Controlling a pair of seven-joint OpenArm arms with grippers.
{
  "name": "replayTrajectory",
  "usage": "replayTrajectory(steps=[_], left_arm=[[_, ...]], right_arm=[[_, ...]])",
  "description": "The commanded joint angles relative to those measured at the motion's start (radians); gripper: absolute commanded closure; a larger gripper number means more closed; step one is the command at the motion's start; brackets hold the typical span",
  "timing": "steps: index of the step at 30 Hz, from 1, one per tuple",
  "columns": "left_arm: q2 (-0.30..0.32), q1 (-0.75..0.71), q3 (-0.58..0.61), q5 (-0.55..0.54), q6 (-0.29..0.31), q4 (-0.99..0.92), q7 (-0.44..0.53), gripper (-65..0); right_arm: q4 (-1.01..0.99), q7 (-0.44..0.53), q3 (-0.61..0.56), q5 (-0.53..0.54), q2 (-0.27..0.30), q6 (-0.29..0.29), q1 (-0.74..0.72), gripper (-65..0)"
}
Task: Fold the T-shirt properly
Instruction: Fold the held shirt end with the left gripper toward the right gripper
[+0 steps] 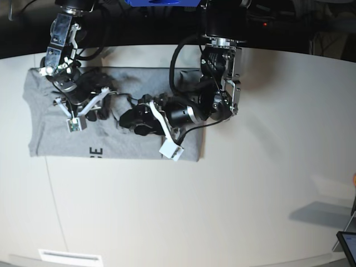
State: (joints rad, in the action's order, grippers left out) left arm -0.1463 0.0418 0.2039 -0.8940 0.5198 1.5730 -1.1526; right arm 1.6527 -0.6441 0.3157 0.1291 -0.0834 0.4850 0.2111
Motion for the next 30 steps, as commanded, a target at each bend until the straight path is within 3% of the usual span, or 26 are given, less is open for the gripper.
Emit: replayTrajectory(steps=[1,18,30], left_arm=[[-0.011,0.022,0.002,-0.044,0.023,0.017,0.020,-31.7],[0.020,0.071,0.032,-0.336,0.027,0.020,0.013,-31.1],[0.192,0.039,0.006,0.034,0.021,0.251,0.020,-30.9]], right_arm=[[-0.003,-0.053,0.001,-0.035,0.006,-0.019,0.006,-18.6],[0.001,-0.053,0.001,-0.035,0.006,-0.019,0.009,-18.6],[0.002,-0.053,0.001,-0.032,0.006,-0.013,0.009,-18.6]])
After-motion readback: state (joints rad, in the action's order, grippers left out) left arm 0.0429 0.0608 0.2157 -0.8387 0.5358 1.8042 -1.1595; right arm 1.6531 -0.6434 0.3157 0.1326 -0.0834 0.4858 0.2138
